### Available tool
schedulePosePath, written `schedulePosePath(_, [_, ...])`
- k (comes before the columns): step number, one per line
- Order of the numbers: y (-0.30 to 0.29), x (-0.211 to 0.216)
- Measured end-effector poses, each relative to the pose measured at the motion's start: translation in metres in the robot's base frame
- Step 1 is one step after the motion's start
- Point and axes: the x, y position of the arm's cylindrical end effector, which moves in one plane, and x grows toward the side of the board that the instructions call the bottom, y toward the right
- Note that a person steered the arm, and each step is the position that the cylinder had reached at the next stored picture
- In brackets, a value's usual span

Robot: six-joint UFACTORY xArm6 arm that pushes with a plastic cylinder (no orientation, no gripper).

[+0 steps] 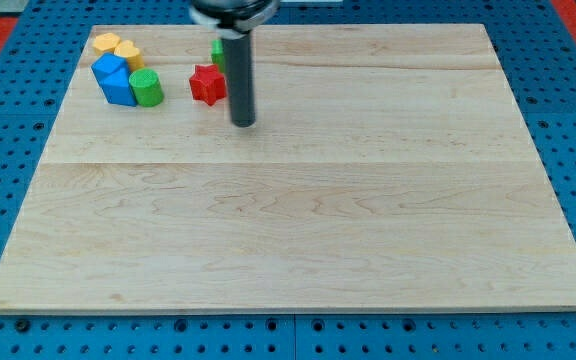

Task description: Push the red star a bit right

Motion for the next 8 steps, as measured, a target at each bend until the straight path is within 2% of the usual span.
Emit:
schedulePosePath(1, [-0.039,-0.008])
schedulePosePath(3, [-0.063,-0.040])
schedulePosePath(6, [-0.056,-0.087])
schedulePosePath(8, [-0.030,-0.077])
